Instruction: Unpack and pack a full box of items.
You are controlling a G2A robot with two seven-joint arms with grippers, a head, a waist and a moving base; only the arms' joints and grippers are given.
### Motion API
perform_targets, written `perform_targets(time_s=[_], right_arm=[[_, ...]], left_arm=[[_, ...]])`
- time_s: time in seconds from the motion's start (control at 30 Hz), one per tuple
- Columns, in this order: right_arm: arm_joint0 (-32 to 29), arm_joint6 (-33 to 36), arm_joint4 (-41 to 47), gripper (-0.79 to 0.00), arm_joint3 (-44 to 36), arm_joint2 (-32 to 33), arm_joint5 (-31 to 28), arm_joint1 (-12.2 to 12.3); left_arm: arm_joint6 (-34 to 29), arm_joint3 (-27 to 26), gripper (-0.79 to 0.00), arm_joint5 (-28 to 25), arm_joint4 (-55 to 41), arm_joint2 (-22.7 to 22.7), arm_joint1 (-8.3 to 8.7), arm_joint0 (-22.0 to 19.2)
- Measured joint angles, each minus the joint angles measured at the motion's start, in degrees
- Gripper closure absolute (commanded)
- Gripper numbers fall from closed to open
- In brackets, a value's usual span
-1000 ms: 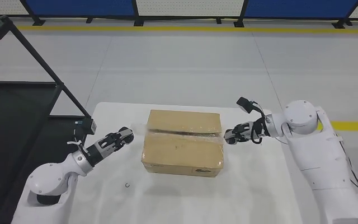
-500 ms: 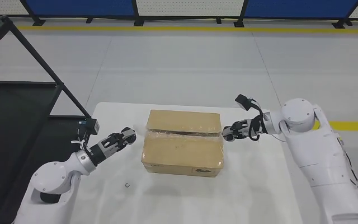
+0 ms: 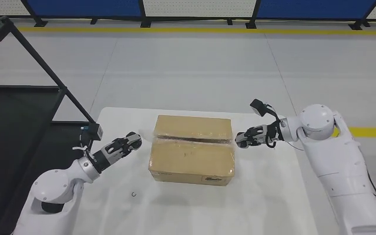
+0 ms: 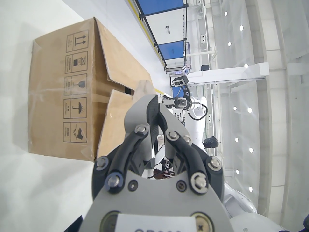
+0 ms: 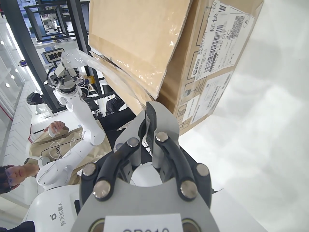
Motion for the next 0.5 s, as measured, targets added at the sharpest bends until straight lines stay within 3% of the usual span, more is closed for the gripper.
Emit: perform_targets(time_s=[0.5], right_arm=[[2.3, -1.3, 1.2, 0.0, 5.1, -3.9, -0.4, -0.4]], left_arm=[[0.4, 2.1, 0.0, 0.2, -0.4, 1.5, 0.45, -1.0]])
